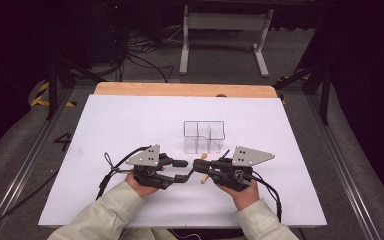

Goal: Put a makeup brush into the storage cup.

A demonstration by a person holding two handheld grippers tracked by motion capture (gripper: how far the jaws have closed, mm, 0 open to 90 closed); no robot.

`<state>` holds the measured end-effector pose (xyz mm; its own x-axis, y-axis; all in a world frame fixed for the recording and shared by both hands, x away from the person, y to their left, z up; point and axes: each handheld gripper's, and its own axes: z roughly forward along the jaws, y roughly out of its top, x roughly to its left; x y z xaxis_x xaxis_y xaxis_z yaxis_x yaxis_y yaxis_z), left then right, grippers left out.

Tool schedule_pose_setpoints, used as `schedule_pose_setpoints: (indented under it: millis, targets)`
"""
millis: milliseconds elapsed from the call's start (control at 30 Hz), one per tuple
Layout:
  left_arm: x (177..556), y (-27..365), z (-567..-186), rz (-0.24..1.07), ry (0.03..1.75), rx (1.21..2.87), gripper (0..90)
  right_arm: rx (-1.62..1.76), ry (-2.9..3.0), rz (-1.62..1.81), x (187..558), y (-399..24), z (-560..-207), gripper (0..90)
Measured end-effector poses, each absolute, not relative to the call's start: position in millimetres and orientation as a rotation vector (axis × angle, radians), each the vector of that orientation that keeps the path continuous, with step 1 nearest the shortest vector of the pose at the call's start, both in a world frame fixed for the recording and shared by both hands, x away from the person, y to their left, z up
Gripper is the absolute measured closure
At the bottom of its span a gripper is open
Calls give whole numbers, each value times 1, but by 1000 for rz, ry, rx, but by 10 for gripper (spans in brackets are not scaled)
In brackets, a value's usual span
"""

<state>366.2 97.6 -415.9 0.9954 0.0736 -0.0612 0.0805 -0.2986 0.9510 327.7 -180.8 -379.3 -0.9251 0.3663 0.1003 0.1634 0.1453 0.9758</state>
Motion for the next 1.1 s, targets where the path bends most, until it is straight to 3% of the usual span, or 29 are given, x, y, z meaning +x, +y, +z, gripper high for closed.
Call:
schedule_pose_setpoints:
  millis: [167, 567, 900, 1100]
  targets:
    - [365, 102, -418, 24, 167, 1869, 323, 542, 2246, 1838, 328, -182, -373, 837]
    - [365, 107, -420, 39, 252, 1873, 241, 591, 2241, 1769, 334, -185, -354, 837]
    - [368, 111, -422, 66, 315, 1883, 96, 609, 2242, 1703, 346, -184, -331, 837]
    - [368, 114, -424, 75, 340, 1882, 74, 628, 2238, 1698, 352, -185, -320, 837]
